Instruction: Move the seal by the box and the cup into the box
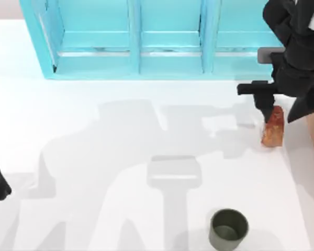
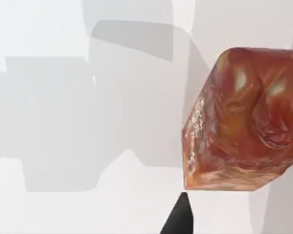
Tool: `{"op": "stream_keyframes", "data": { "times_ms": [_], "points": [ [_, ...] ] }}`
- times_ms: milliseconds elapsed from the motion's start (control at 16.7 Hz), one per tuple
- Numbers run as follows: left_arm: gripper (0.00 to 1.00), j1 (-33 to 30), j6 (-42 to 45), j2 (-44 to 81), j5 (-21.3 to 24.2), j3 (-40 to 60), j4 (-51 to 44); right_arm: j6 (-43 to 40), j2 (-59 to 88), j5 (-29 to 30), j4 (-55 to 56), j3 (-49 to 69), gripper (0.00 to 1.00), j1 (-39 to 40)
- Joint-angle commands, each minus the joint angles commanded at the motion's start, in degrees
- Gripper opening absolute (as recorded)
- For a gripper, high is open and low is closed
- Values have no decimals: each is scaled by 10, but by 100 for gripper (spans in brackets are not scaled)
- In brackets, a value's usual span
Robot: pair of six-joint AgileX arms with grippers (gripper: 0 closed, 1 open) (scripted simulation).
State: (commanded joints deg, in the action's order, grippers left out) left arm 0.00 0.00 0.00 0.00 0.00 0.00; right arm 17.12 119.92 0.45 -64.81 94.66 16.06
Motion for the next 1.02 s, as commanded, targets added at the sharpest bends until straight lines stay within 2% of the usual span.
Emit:
{"op": "stream_keyframes", "data": {
  "times_ms": [240, 300, 840, 1020],
  "points": [
    [100, 0, 0, 0, 0, 0, 0, 0, 0, 0, 0, 0, 98, 0],
    [100, 0, 0, 0, 0, 0, 0, 0, 0, 0, 0, 0, 100, 0],
    [100, 0, 0, 0, 0, 0, 0, 1, 0, 0, -1, 1, 100, 0],
    [100, 0, 0, 0, 0, 0, 0, 2, 3, 0, -38, 40, 100, -1]
  ]
}}
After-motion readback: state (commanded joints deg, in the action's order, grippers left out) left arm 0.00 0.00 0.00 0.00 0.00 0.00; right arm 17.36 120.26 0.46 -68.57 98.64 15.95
